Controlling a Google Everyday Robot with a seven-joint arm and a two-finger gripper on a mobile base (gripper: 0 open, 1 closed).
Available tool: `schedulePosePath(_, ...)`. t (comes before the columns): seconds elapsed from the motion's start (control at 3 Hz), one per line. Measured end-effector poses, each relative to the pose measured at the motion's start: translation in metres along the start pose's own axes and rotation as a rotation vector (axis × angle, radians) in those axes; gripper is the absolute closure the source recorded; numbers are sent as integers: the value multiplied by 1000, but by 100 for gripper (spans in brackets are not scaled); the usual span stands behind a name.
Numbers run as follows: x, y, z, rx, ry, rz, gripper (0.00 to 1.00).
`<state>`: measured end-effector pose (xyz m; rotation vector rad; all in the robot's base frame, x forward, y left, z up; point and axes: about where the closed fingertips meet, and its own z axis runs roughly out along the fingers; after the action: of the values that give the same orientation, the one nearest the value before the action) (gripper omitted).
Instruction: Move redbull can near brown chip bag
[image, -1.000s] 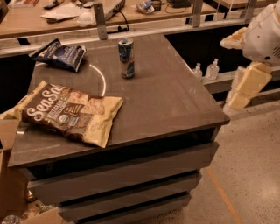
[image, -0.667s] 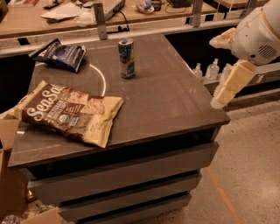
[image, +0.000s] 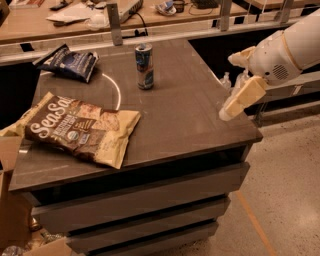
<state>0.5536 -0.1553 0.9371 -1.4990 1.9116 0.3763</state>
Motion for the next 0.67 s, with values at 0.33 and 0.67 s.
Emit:
schedulePosePath(0.33, -6, -21, 13, 19, -153, 39, 0)
schedulePosePath(0.67, -14, -38, 17, 71, -205, 39, 0)
